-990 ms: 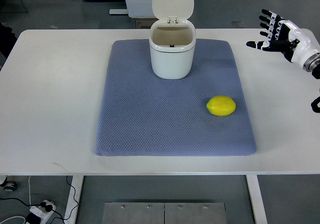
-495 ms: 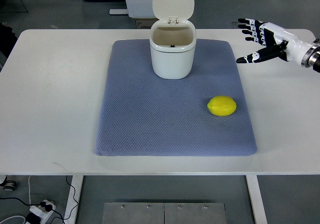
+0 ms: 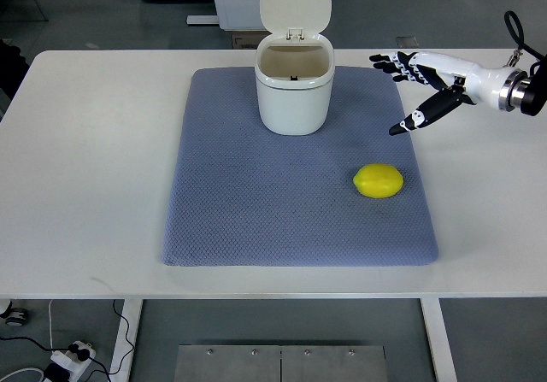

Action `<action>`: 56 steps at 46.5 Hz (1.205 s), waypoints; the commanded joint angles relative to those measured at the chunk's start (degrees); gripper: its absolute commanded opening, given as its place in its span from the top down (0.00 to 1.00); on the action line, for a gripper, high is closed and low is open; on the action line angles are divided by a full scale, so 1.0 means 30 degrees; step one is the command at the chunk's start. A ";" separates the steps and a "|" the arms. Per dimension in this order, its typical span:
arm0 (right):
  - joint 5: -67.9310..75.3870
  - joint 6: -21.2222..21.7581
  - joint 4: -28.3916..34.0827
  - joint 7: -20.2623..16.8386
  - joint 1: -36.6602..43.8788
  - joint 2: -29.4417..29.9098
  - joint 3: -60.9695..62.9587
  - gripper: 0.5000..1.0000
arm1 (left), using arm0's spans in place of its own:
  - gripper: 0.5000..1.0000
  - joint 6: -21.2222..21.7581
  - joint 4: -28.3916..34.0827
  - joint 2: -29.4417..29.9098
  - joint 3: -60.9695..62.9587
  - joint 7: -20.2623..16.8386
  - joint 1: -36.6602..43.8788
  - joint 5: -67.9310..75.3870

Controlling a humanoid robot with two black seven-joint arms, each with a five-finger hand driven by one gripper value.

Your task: Put lemon in trash with right hand

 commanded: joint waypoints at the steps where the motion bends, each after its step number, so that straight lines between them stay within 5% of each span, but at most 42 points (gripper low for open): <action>1: -0.0407 -0.0029 0.0227 -0.0003 0.0218 0.0086 -0.0539 0.00 | 0.00 0.0002 -0.0002 -0.0001 0.0000 0.0026 -0.0002 0.0001; 29: -0.2222 -0.0234 0.0433 0.1491 0.1302 0.1257 -0.3439 0.00 | 0.00 0.0002 -0.0002 -0.0001 0.0000 -0.0003 -0.0002 0.0001; 56: -0.2869 -0.0615 0.0930 0.2165 0.5256 0.2488 -0.9298 0.00 | 0.00 0.0002 -0.0002 -0.0001 0.0000 -0.0003 -0.0002 0.0001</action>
